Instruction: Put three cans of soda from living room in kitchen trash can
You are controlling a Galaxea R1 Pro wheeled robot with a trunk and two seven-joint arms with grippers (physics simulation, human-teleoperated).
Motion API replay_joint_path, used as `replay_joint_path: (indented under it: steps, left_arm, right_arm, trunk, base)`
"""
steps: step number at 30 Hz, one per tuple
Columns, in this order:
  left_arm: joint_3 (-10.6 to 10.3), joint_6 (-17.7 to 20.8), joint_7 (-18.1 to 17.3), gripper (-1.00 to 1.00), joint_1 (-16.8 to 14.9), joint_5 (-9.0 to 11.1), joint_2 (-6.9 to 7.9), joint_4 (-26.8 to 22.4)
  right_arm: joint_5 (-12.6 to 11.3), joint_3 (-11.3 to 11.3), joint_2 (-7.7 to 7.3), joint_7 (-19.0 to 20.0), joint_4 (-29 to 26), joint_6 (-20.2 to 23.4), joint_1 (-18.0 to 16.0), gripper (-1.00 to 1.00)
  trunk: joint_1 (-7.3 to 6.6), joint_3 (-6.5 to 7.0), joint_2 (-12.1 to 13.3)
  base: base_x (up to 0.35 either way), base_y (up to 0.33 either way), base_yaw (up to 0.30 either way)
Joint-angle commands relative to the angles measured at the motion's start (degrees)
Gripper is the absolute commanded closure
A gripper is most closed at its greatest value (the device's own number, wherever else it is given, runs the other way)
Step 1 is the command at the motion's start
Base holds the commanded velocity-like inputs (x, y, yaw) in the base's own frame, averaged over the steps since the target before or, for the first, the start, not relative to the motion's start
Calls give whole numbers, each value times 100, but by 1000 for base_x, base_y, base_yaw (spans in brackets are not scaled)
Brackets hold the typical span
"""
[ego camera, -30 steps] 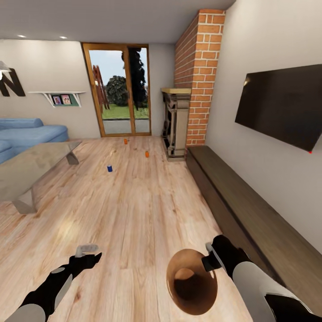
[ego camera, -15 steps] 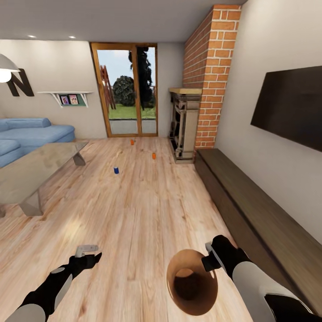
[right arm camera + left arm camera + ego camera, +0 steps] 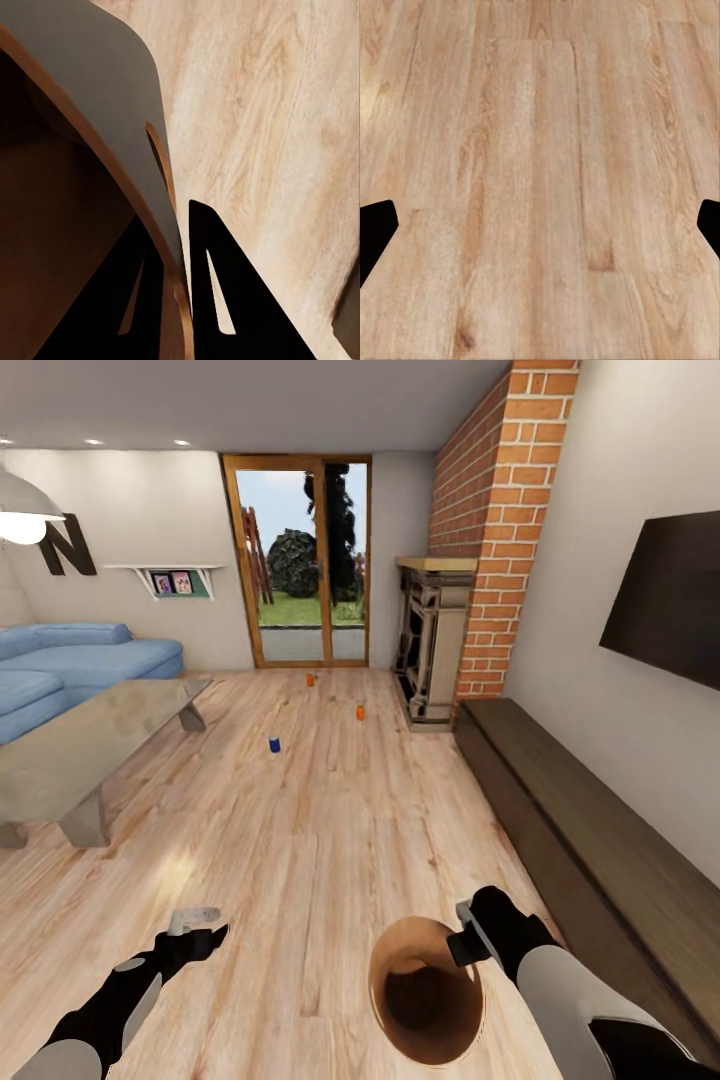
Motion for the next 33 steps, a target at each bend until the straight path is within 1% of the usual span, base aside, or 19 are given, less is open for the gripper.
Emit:
replay_joint_path:
  steps: [1,13,23,32,33]
  left_arm:
    - [0,0,0,-100,0,0,0,0]
    - [0,0,0,-100,0,-11,0,0]
    - [0,0,0,-100,0,-18,0,0]
    - [0,-4,5,-100,0,-24,-3,0]
    - [0,-7,7,-100,0,-27,-4,0]
  right_arm:
    - [-40,-8,2,22,-1,0,2,100]
    - [-43,-7,14,21,-1,-19,15,100]
    - [-48,-8,18,21,-1,-26,15,100]
    - [-48,-9,28,21,1,-27,15,100]
    - [-48,-11,52,21,5,-27,20,100]
  trunk:
    - [0,0,0]
    - [0,0,0]
    - [0,33,0]
    - [0,38,0]
    - [0,39,0]
  base:
    - [231,103,175]
    - [230,103,32]
    - [230,101,-105]
    - [228,93,-16]
    - [226,91,-1]
